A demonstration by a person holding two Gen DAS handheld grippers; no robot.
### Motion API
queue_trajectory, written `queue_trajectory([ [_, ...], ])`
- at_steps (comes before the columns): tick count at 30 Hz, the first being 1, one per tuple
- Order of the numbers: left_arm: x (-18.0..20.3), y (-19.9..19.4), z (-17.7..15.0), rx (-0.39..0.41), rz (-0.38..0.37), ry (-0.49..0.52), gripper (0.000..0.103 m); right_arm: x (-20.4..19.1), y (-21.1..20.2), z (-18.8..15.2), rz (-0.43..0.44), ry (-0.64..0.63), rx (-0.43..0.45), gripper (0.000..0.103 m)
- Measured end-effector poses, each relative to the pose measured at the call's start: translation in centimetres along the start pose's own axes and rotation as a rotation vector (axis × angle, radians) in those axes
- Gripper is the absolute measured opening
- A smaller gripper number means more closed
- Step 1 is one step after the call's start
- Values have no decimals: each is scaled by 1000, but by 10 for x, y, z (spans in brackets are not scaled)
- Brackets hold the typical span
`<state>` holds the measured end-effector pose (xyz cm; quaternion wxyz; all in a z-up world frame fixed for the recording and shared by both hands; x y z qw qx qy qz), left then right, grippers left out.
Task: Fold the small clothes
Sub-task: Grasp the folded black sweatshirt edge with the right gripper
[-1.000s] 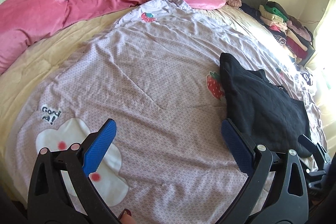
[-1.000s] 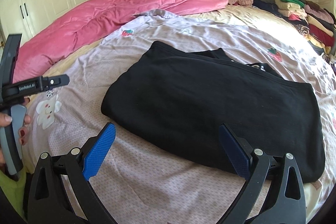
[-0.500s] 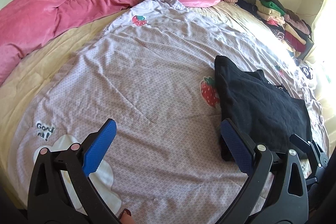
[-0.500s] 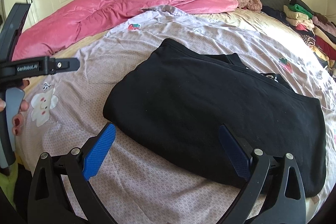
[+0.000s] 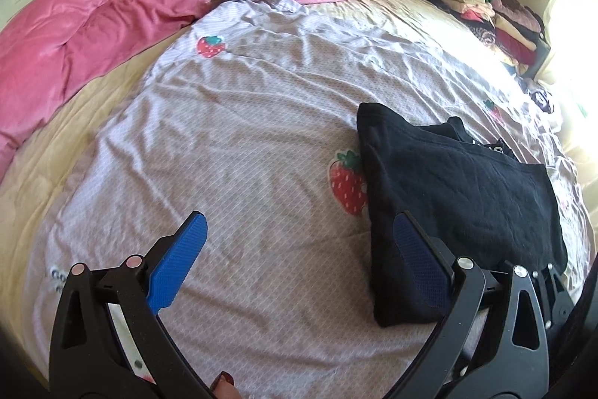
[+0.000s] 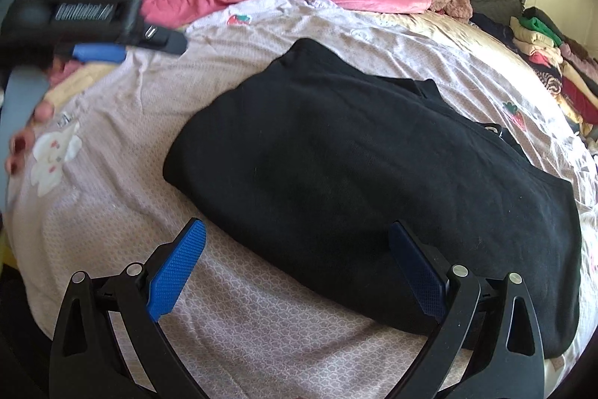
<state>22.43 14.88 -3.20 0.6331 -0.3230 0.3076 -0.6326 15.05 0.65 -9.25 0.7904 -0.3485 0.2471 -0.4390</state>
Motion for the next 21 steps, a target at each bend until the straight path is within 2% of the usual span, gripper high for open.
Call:
queue_trajectory([
  [10,26,27,25,-31,-24,74,93,-13,25,2,-145,-180,45,98],
  [16,31,42,32,-52,-40,70,93,-17,34,14,-191,-265,115,96],
  [18,32,47,32,-61,-51,62,93,-17,34,18,-185,-264,138,87],
  [19,31,50,32,-67,-58,56,93,-18,33,19,-177,-264,139,73],
  [21,32,56,32,-85,-78,33,93,-16,30,22,-161,-255,152,59],
])
Point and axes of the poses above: each gripper's, at about its wrist camera, not at the fingertips, and y roughly the way its jaws point, x to its right, z to its top, the point moved 8 cm from there along y, roughly the way its jaws point, and after that the axes turned 11 degrees about y, right-handed, at the moved point
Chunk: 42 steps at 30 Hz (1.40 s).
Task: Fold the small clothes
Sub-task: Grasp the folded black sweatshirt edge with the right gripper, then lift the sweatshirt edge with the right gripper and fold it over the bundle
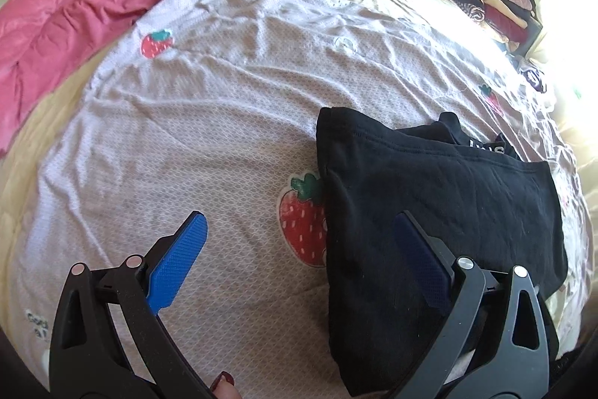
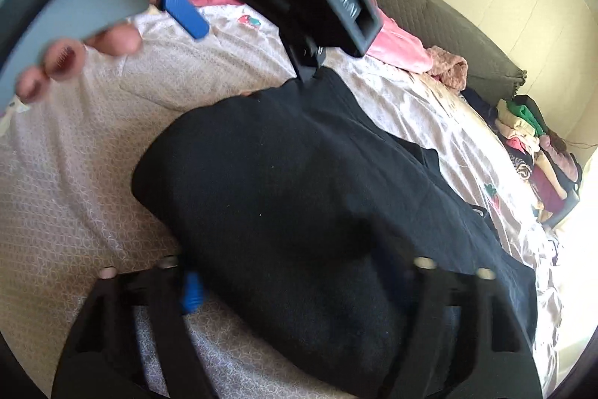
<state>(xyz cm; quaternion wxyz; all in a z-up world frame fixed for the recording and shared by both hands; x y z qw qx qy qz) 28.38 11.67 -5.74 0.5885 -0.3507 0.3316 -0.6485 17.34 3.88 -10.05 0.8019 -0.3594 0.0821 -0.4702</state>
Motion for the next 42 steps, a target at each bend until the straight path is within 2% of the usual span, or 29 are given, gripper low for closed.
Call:
queue_trajectory([
  [4,5,10,-1,-29,-74,-55,93,11,-12,7,82,71,40,24],
  [7,18,13,-1,-36,-145,-86,93,19,-21,11,112,99,66,19],
  [17,67,6,2,-21,-292,-133,92,63,-64,16,190,239,171,15],
  [20,89,-2,7,-8,-324,-113,75,70,-76,11,188,258,191,15],
  [22,105,-9,10,-1,-339,-90,53,78,-82,8,183,270,198,14],
  [25,132,-22,17,20,-342,-37,43,88,-93,3,174,291,218,14],
  [28,150,-30,22,35,-350,-18,40,101,-107,-3,171,328,243,13],
  [36,204,-51,32,75,-363,49,40,142,-139,-19,137,397,307,13],
  [42,244,-54,35,83,-371,97,40,174,-155,-37,100,442,322,13],
])
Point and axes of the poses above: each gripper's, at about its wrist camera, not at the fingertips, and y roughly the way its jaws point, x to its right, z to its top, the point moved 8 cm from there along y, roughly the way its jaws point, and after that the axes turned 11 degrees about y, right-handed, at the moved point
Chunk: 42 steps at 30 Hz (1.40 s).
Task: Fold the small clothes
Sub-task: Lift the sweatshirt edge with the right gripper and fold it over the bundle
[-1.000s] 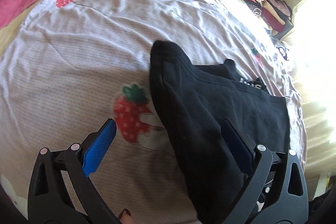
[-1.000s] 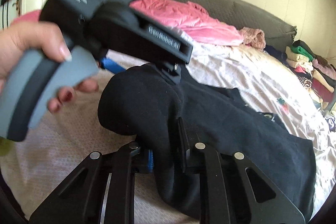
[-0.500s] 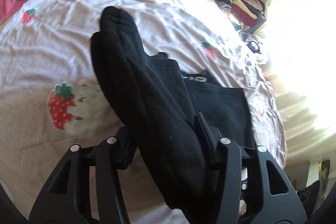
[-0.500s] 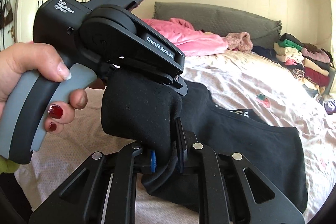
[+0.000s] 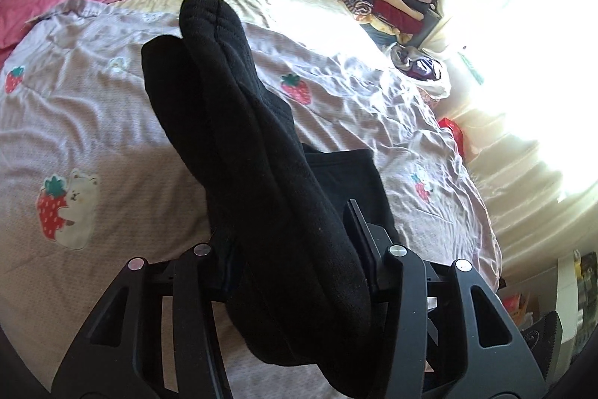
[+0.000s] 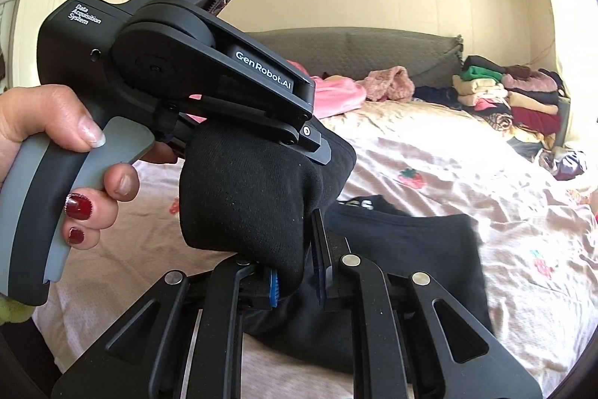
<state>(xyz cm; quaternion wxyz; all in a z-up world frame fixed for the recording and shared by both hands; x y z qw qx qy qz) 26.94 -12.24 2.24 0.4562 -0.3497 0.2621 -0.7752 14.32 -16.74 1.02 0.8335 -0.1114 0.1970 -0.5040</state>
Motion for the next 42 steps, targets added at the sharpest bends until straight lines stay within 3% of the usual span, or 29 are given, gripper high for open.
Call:
queue_trajectory([
  [15,48,47,-9,-66,-44,58,40,56,-8,-18,-96,68,-34,13],
  [17,54,47,-12,-62,-66,68,57,64,-5,-23,-108,85,-49,13],
  [18,55,46,-13,-53,-79,69,78,68,-2,-26,-118,101,-61,13],
  [23,49,29,-11,3,-84,71,79,109,16,-57,-123,325,-205,13],
  [26,36,28,-14,-2,-28,80,79,124,19,-73,-65,491,-250,13],
  [28,27,31,-19,-14,4,86,79,128,19,-75,-39,534,-261,15],
  [30,17,35,-28,-34,39,89,79,130,16,-73,-68,527,-262,27],
  [33,6,40,-42,-53,62,86,79,131,7,-70,-70,521,-263,31],
  [38,-3,45,-59,-77,74,84,79,140,-20,-53,-64,537,-230,58],
  [42,-3,47,-67,-88,84,94,79,162,-30,-33,-84,567,-171,67],
])
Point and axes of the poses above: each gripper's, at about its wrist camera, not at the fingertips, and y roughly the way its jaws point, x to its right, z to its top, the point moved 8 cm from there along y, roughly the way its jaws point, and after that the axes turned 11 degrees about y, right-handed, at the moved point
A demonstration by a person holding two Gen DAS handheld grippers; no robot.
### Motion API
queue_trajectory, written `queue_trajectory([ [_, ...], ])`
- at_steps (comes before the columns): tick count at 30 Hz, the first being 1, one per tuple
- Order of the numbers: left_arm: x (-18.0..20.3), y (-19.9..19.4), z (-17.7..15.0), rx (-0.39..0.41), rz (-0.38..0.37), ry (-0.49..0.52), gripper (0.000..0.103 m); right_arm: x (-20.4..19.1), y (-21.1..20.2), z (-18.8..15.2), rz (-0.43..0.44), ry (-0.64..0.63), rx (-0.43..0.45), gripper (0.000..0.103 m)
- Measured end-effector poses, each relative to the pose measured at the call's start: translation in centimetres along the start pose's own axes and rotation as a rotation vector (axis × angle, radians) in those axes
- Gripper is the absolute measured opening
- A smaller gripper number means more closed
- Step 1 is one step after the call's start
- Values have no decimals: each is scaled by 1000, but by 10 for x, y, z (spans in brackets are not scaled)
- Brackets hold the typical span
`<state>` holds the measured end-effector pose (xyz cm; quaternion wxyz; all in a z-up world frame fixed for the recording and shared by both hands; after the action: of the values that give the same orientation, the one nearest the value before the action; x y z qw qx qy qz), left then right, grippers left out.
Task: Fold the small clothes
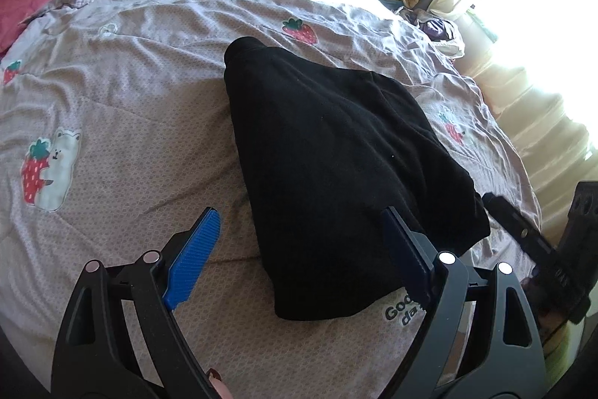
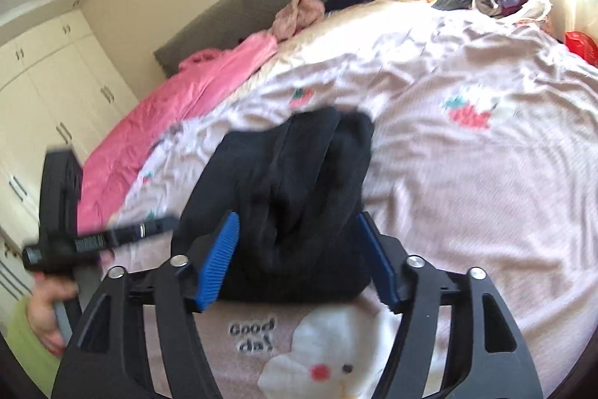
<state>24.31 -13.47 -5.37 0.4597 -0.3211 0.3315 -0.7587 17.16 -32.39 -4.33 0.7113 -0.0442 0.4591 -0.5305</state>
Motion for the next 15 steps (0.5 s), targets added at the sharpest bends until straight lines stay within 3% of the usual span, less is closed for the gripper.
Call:
queue_trajectory([
  [7,2,0,-4,-9,18,19,79,0,41,45,-80,-10,-65,74],
  [10,4,-1,-7,-10,24,27,79,2,63,55,-97,3,-114,81],
  [15,4,1,-11,-18,26,31,79,5,105,61,-151,3,-206,82],
])
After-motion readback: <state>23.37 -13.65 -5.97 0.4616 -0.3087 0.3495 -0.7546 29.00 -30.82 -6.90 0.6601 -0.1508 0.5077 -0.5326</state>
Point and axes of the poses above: each gripper's, at about its wrist camera, not at the fingertips, and y roughly the way its jaws point, x to its right, z to its top, the point moved 8 cm from there along y, roughly the way its jaws point, and after that the axes turned 11 degrees about y, right-handed, at the moved point
